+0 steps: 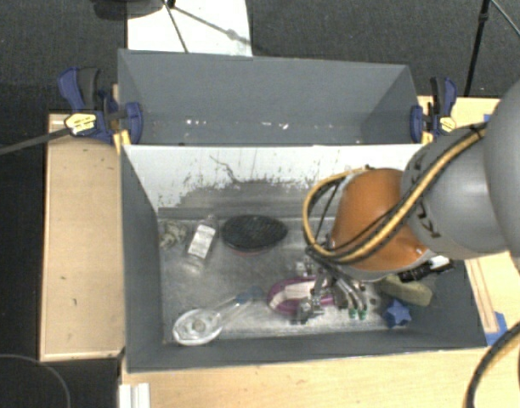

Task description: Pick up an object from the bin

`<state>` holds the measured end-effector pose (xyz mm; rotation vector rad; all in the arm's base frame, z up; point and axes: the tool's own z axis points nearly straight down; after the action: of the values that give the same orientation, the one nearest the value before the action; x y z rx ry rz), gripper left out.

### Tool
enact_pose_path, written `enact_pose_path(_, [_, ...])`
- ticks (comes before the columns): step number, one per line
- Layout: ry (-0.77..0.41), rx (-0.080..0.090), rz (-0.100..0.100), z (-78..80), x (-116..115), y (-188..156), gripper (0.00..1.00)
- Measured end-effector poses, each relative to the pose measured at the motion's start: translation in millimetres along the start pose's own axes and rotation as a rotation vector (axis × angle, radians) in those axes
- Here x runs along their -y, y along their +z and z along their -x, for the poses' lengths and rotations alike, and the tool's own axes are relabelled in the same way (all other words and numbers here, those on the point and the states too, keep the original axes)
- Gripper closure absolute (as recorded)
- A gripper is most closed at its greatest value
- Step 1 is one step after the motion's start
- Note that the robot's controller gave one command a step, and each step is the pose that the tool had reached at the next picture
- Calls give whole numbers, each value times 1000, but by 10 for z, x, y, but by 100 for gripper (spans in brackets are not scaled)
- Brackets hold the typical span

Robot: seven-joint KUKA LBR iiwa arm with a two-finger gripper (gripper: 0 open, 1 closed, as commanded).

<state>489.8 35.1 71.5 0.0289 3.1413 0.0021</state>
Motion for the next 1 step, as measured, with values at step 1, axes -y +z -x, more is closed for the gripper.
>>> enact_pose_path(1, [-34,8,0,-23,-87,-1264,100])
